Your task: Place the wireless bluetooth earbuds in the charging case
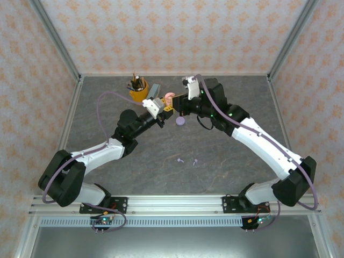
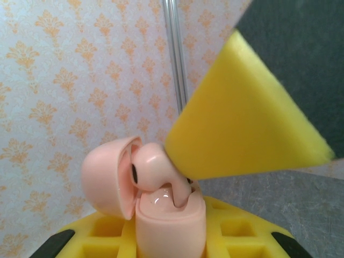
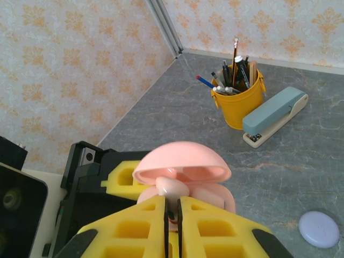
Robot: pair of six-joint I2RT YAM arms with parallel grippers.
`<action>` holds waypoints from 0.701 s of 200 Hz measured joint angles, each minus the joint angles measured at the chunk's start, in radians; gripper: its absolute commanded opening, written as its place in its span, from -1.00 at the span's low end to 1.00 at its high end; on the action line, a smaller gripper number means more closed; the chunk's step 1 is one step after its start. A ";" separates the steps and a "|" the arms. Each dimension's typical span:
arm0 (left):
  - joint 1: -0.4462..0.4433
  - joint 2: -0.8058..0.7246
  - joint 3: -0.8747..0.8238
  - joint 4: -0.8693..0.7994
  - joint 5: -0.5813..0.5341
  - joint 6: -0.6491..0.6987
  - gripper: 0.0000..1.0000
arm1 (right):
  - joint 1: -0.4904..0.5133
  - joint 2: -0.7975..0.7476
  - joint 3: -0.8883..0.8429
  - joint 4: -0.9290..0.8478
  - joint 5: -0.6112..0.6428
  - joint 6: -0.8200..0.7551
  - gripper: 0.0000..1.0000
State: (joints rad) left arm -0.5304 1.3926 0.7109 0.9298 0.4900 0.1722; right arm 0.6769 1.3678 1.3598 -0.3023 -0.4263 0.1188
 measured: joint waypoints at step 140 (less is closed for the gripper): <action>0.000 0.000 0.000 0.050 0.008 0.000 -1.00 | -0.035 -0.031 -0.006 -0.019 -0.016 0.051 -0.39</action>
State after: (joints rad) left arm -0.5304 1.3922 0.7109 0.9802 0.4980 0.1722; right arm 0.6415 1.3369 1.3540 -0.3218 -0.4423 0.1703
